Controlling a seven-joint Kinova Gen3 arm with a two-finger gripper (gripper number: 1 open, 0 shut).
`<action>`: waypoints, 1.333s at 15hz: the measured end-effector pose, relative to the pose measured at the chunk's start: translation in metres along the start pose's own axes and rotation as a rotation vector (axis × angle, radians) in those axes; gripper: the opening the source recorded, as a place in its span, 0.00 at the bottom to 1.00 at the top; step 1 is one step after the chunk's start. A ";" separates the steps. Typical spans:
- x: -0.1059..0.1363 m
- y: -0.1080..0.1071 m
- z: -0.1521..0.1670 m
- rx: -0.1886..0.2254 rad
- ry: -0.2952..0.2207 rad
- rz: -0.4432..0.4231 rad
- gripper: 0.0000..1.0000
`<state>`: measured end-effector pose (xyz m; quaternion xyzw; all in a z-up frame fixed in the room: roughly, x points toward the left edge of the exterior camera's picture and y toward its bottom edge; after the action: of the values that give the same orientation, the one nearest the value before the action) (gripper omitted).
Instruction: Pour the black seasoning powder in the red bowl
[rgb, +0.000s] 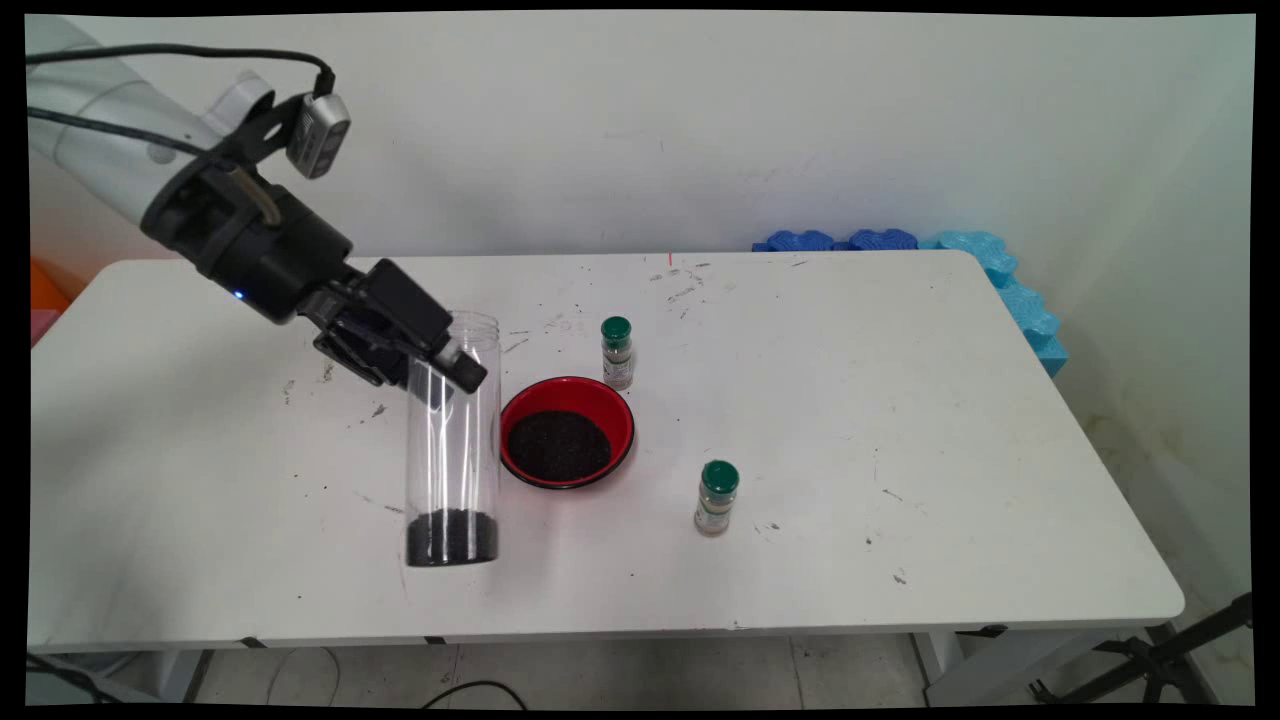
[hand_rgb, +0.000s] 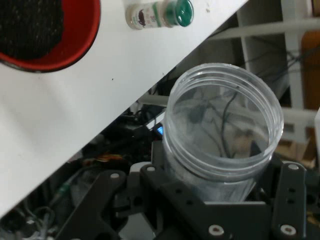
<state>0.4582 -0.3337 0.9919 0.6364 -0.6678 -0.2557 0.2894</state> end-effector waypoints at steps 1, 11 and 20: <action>0.001 -0.002 0.002 -0.005 0.006 -0.060 0.00; 0.013 -0.013 0.014 -0.050 0.037 -0.455 0.00; 0.024 -0.018 0.026 -0.114 0.050 -0.754 0.00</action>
<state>0.4518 -0.3598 0.9629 0.8263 -0.3643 -0.3652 0.2261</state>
